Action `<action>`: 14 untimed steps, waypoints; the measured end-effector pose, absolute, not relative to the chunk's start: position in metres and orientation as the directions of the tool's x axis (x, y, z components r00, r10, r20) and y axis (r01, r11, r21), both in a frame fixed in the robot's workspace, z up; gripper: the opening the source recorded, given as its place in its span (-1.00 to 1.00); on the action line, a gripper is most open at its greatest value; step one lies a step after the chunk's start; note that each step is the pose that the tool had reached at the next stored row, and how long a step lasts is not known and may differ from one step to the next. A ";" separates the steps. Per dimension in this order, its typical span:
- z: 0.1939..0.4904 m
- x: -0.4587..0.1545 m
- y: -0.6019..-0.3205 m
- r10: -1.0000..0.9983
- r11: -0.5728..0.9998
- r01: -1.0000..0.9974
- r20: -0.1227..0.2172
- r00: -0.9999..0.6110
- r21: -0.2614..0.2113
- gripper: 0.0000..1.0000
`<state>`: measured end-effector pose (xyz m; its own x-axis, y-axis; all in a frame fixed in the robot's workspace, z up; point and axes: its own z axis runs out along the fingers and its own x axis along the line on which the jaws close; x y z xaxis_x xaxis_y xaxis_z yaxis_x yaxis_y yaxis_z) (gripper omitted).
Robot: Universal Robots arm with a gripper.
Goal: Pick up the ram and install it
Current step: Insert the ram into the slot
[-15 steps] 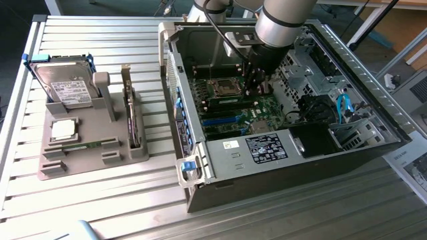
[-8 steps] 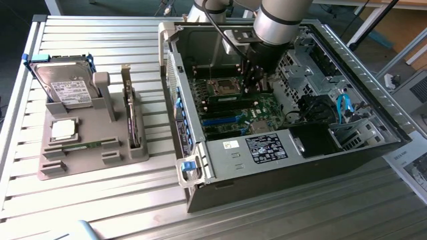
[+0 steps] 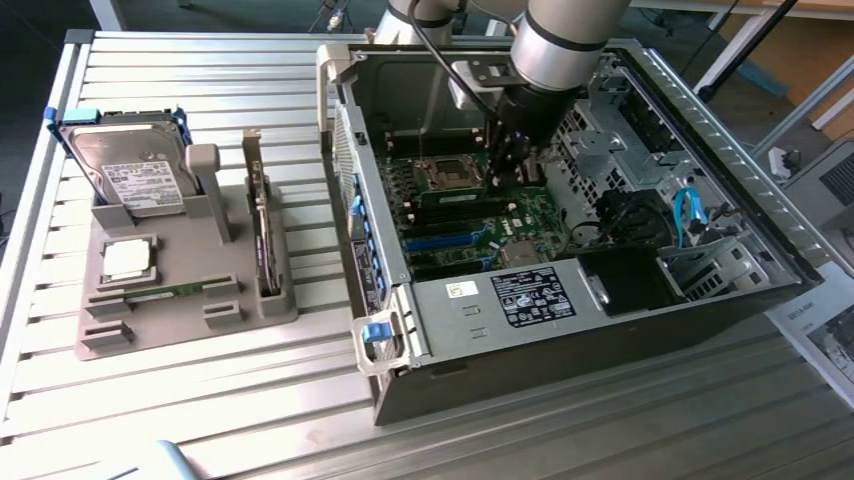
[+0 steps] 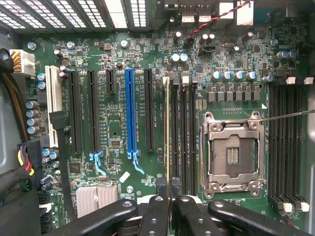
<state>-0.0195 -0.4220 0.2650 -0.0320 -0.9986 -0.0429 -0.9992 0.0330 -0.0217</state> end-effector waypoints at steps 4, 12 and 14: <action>0.263 -0.019 -0.422 -0.998 0.033 -0.999 -0.047 -0.032 -0.022 -0.76; 0.257 -0.012 -0.422 -0.998 0.032 -0.999 -0.050 -0.031 -0.021 -0.76; 0.257 -0.012 -0.422 -0.998 0.032 -0.999 -0.050 -0.031 -0.021 -0.76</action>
<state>-0.0123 -0.4220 0.2573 -0.0307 -0.9983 -0.0503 -0.9993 0.0318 -0.0213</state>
